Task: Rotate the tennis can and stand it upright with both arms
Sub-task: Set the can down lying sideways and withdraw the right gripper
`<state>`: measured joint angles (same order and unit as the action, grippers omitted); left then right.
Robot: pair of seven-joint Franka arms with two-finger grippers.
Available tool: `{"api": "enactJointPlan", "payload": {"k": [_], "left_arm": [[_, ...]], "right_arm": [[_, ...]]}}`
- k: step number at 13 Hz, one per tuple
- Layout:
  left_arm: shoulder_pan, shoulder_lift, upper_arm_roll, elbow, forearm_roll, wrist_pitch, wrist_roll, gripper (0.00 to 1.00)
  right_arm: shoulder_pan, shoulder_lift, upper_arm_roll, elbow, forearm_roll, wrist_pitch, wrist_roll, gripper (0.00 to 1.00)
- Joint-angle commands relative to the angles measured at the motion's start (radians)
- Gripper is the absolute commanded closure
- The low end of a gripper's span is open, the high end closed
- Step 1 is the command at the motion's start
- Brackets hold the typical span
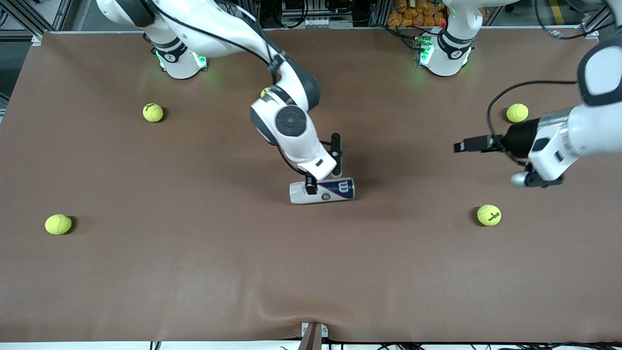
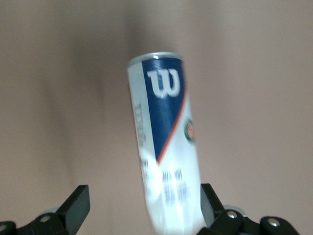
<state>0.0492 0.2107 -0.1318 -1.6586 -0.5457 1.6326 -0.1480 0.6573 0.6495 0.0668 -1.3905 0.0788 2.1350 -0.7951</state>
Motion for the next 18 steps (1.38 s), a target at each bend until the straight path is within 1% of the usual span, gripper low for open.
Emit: {"api": "enactJointPlan", "payload": {"k": [1, 2, 4, 5, 6, 7, 8, 10, 12, 13, 15, 16, 18], "left_arm": [[-0.017, -0.007, -0.006, -0.139, -0.162, 0.142, -0.012, 0.00], [-0.028, 0.010, -0.008, -0.168, -0.222, 0.191, -0.012, 0.00], [-0.061, 0.064, -0.008, -0.182, -0.310, 0.275, -0.010, 0.00], [-0.072, 0.091, -0.008, -0.184, -0.356, 0.320, -0.009, 0.00], [-0.090, 0.113, -0.011, -0.185, -0.409, 0.361, 0.008, 0.00], [-0.104, 0.128, -0.012, -0.193, -0.443, 0.392, 0.024, 0.00], [-0.120, 0.134, -0.014, -0.207, -0.467, 0.421, 0.054, 0.00], [-0.137, 0.142, -0.014, -0.265, -0.528, 0.469, 0.152, 0.00], [-0.138, 0.165, -0.015, -0.320, -0.670, 0.475, 0.305, 0.00], [-0.141, 0.180, -0.015, -0.342, -0.750, 0.478, 0.391, 0.00], [-0.163, 0.222, -0.014, -0.366, -0.912, 0.478, 0.534, 0.00], [-0.181, 0.237, -0.014, -0.372, -0.962, 0.481, 0.579, 0.00], [-0.209, 0.239, -0.015, -0.406, -1.017, 0.515, 0.637, 0.00]], "right_arm": [[-0.117, -0.111, 0.010, -0.044, 0.027, -0.114, 0.068, 0.00], [-0.169, -0.129, 0.008, -0.044, 0.027, -0.144, 0.092, 0.00], [-0.279, -0.181, 0.004, -0.064, 0.019, -0.177, 0.129, 0.00], [-0.318, -0.217, -0.022, -0.076, 0.018, -0.197, 0.152, 0.00], [-0.340, -0.250, -0.063, -0.081, 0.018, -0.234, 0.166, 0.00], [-0.358, -0.281, -0.096, -0.081, 0.015, -0.265, 0.180, 0.00], [-0.395, -0.309, -0.114, -0.081, 0.015, -0.295, 0.189, 0.00], [-0.488, -0.344, -0.128, -0.081, 0.016, -0.342, 0.194, 0.00], [-0.562, -0.395, -0.131, -0.081, 0.016, -0.400, 0.195, 0.00], [-0.586, -0.424, -0.145, -0.082, 0.016, -0.440, 0.203, 0.00], [-0.605, -0.467, -0.189, -0.082, 0.016, -0.532, 0.293, 0.00], [-0.622, -0.490, -0.191, -0.082, 0.016, -0.570, 0.334, 0.00], [-0.645, -0.534, -0.193, -0.081, 0.016, -0.633, 0.431, 0.00]]}}
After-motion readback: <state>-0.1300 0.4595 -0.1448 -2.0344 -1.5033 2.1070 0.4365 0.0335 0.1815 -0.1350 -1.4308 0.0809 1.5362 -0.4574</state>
